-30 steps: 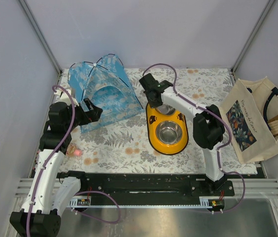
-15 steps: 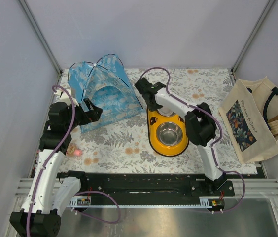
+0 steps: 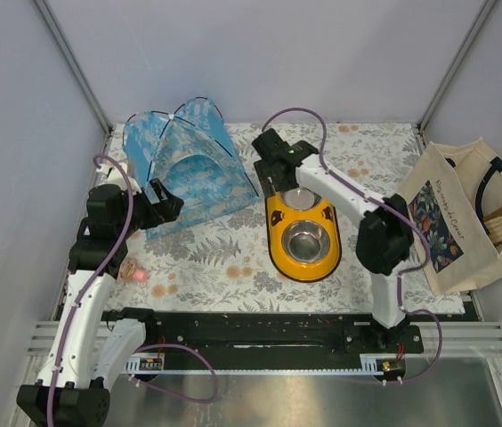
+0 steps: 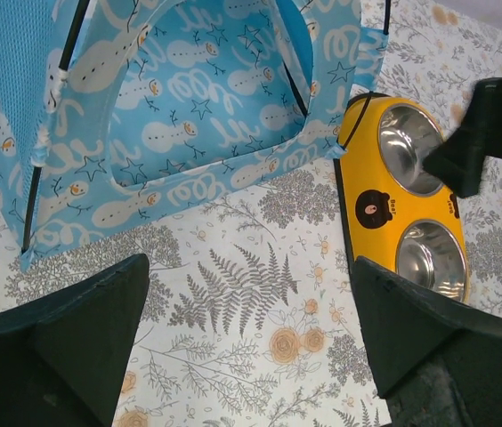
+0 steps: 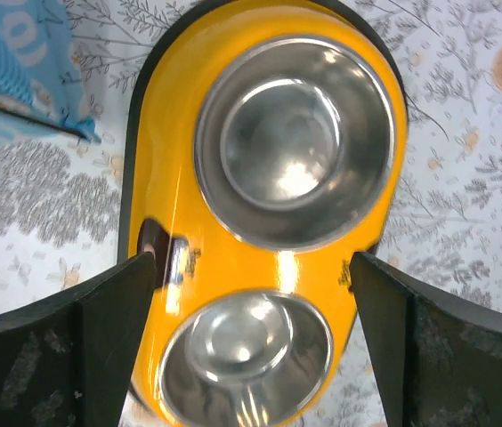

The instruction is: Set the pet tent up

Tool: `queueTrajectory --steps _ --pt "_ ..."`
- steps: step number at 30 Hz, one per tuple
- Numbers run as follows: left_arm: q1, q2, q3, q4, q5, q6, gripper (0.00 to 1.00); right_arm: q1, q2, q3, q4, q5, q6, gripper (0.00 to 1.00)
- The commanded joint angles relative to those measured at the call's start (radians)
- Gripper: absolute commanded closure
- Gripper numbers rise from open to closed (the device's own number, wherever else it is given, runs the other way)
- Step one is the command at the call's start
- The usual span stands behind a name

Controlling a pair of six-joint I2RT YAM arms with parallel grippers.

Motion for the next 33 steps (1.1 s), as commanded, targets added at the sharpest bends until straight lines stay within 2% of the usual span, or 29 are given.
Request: queueTrajectory --steps 1,5,9,14,17,24,28,33 --pt "-0.001 -0.046 0.016 -0.047 -0.062 -0.066 0.01 -0.004 -0.261 -0.196 0.098 -0.021 0.075 0.00" --pt "-0.001 -0.115 0.011 -0.136 -0.052 -0.130 0.01 -0.006 -0.475 -0.434 0.159 -0.015 0.163 0.00" --pt "-0.001 -0.242 -0.007 -0.227 -0.032 -0.119 0.01 -0.004 -0.784 -0.692 0.157 0.016 0.293 0.00" --pt "-0.012 -0.362 0.056 -0.376 -0.066 -0.172 0.01 -0.006 -1.175 -0.858 0.085 -0.047 0.384 0.01" --pt "-0.029 -0.385 0.115 -0.459 0.024 -0.136 0.01 -0.004 -1.343 -0.840 -0.013 -0.061 0.410 0.00" --pt "-0.030 -0.448 0.264 -0.625 -0.032 -0.128 0.01 -0.004 -1.544 -0.665 -0.249 0.053 0.406 0.00" --pt "-0.030 -0.454 0.349 -0.700 -0.047 -0.090 0.01 -0.004 -1.613 -0.569 -0.299 0.079 0.369 0.00" --pt "-0.030 -0.445 0.439 -0.765 -0.089 -0.032 0.01 -0.006 -1.693 -0.532 -0.288 0.085 0.320 0.01"
